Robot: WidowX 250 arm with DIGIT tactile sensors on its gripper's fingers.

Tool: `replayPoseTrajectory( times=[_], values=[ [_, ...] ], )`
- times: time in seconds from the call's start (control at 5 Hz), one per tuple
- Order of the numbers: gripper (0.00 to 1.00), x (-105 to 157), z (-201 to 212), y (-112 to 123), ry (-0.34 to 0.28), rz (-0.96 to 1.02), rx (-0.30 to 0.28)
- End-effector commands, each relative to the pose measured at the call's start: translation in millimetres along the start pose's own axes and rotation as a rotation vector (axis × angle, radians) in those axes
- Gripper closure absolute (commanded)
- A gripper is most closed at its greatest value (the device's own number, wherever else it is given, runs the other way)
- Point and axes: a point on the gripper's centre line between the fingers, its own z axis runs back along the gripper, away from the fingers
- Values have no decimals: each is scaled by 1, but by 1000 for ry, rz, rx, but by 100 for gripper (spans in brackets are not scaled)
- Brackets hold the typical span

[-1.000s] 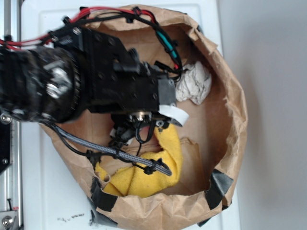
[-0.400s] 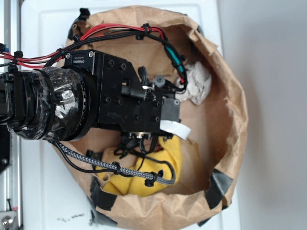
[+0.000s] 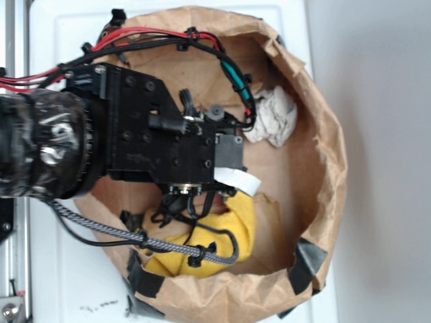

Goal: Grab the carrot.

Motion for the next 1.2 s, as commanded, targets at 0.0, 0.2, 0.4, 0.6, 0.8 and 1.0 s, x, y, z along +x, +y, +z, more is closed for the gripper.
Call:
replayPoseTrajectory(
  times=[0.0, 0.2, 0.4, 0.6, 0.8, 1.0],
  values=[
    [100, -9, 104, 54, -147, 138, -76],
    [100, -16, 127, 61, -149, 207, -99],
    [100, -14, 151, 57, -148, 335, -67],
    [100, -7, 169, 46, -139, 457, -24],
    [100, 2, 180, 43, -119, 533, -19],
    [100, 23, 175, 48, -89, 625, 37]
  ],
)
